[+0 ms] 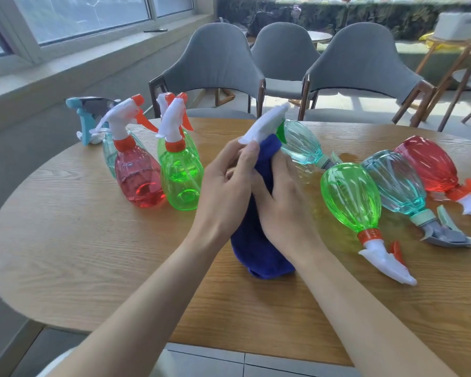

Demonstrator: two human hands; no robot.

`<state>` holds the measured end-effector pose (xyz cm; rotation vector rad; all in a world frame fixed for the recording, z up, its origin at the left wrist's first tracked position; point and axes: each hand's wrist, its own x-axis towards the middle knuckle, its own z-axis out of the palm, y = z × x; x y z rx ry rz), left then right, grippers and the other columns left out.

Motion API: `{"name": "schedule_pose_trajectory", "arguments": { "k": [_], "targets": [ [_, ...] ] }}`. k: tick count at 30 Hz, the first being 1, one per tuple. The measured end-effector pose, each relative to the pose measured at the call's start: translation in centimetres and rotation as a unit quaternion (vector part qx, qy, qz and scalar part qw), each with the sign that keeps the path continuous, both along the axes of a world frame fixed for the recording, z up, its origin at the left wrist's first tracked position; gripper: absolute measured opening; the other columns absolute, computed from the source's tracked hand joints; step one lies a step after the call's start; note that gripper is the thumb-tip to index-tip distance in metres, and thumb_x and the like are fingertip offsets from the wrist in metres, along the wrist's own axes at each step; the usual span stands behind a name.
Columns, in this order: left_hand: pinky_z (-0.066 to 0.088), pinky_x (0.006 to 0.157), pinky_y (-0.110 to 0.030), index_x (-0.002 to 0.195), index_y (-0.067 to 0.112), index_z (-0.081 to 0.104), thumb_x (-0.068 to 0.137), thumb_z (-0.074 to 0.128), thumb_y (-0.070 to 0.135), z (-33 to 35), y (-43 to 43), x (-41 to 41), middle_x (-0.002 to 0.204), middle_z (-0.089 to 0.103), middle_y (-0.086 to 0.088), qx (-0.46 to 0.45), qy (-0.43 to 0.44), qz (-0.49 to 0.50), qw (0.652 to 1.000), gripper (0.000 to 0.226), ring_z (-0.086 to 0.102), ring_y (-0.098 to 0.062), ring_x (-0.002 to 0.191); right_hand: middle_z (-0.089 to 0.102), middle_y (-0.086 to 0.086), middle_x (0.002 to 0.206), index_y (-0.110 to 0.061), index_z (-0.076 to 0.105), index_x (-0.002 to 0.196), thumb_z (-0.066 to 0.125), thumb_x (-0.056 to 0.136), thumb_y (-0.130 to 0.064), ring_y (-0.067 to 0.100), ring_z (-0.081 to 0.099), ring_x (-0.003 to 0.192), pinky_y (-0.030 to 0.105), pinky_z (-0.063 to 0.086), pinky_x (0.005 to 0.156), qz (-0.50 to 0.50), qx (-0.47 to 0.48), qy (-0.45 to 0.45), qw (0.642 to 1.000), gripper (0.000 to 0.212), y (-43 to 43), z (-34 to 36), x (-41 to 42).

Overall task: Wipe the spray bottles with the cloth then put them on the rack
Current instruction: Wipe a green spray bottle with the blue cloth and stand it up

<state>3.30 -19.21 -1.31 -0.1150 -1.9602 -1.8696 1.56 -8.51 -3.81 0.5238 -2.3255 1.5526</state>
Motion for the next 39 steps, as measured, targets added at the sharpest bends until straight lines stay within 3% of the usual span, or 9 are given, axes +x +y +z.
{"name": "schedule_pose_trajectory", "arguments": {
  "k": [5,9,16,21,25,28,31,36,39],
  "targets": [
    [0.044,0.079,-0.012,0.105,0.025,0.069,0.104,0.055,0.03,-0.3,0.3,0.4,0.095,0.066,0.009,-0.029,-0.001,-0.02,0.999,0.015,0.06,-0.002,0.085,0.068,-0.008,0.123,-0.03,0.056,0.13,0.052,0.103,-0.054,0.017,0.062,0.12,0.049,0.048,0.106,-0.024,-0.054,-0.041,0.997,0.037,0.2,-0.2,-0.6],
    [0.042,0.077,-0.009,0.106,0.026,0.067,0.109,0.056,0.031,-0.2,0.3,0.7,0.103,0.063,0.001,-0.055,-0.018,-0.02,0.998,0.012,0.057,0.0,0.085,0.07,-0.007,0.109,-0.03,0.058,0.115,0.054,0.103,-0.051,0.021,0.065,0.108,0.053,0.051,0.096,-0.04,-0.086,-0.02,0.995,0.025,0.0,-0.2,-0.6],
    [0.045,0.088,-0.007,0.12,0.033,0.067,0.109,0.06,0.039,-0.5,0.6,0.8,0.127,0.061,-0.001,-0.041,-0.035,-0.027,0.998,0.015,0.061,0.003,0.111,0.075,-0.006,0.112,-0.034,0.065,0.123,0.049,0.108,-0.046,0.019,0.07,0.108,0.054,0.053,0.096,-0.041,-0.124,-0.033,0.991,0.025,-0.2,-0.3,-0.7],
    [0.054,0.102,-0.031,0.11,0.032,0.067,0.106,0.065,0.045,-0.9,0.2,0.1,0.122,0.064,-0.004,-0.012,-0.042,-0.019,0.999,0.014,0.064,-0.012,0.119,0.078,-0.008,0.098,-0.024,0.075,0.113,0.053,0.112,-0.033,0.014,0.071,0.093,0.046,0.056,0.09,-0.033,-0.17,-0.021,0.985,0.024,0.1,0.1,-0.4],
    [0.052,0.098,-0.036,0.108,0.03,0.067,0.107,0.063,0.045,-1.3,0.0,-0.2,0.116,0.066,-0.003,-0.005,-0.032,-0.014,0.999,0.015,0.064,-0.013,0.106,0.073,-0.019,0.082,-0.022,0.075,0.099,0.065,0.107,-0.021,0.001,0.062,0.079,0.026,0.049,0.079,-0.018,-0.214,-0.014,0.977,0.013,0.3,0.6,-0.8],
    [0.05,0.104,-0.038,0.123,0.031,0.07,0.112,0.052,0.042,-1.6,0.0,-0.3,0.119,0.069,-0.003,-0.039,-0.018,-0.012,0.999,0.024,0.064,-0.01,0.11,0.067,-0.026,0.077,-0.021,0.07,0.098,0.072,0.102,-0.019,-0.004,0.06,0.076,0.016,0.046,0.078,-0.009,-0.217,-0.019,0.976,0.005,0.4,0.8,-1.0],
    [0.046,0.113,-0.034,0.136,0.026,0.071,0.115,0.047,0.035,-1.7,0.1,-0.4,0.126,0.069,-0.003,-0.051,-0.01,0.002,0.999,0.032,0.064,-0.008,0.122,0.065,-0.026,0.079,-0.022,0.066,0.1,0.074,0.101,-0.022,-0.003,0.06,0.078,0.017,0.046,0.079,-0.014,-0.194,0.0,0.981,0.008,0.3,0.8,-1.1],
    [0.049,0.108,-0.06,0.123,0.028,0.078,0.109,0.057,0.045,-1.9,-0.4,-0.8,0.117,0.073,-0.015,0.006,-0.005,-0.008,1.0,0.031,0.066,-0.036,0.112,0.068,-0.017,0.087,-0.029,0.068,0.103,0.066,0.106,-0.03,0.006,0.063,0.085,0.025,0.049,0.082,-0.02,-0.171,0.007,0.985,0.003,0.0,0.6,-0.9],
    [0.055,0.103,-0.053,0.121,0.017,0.079,0.107,0.065,0.035,-1.9,-0.6,-0.9,0.114,0.077,-0.014,0.061,-0.011,-0.001,0.998,0.027,0.071,-0.032,0.104,0.074,-0.016,0.096,-0.032,0.072,0.109,0.066,0.106,-0.027,0.005,0.067,0.094,0.023,0.05,0.087,-0.008,-0.193,-0.002,0.981,0.008,-0.2,0.6,-0.5]
  ]
}}
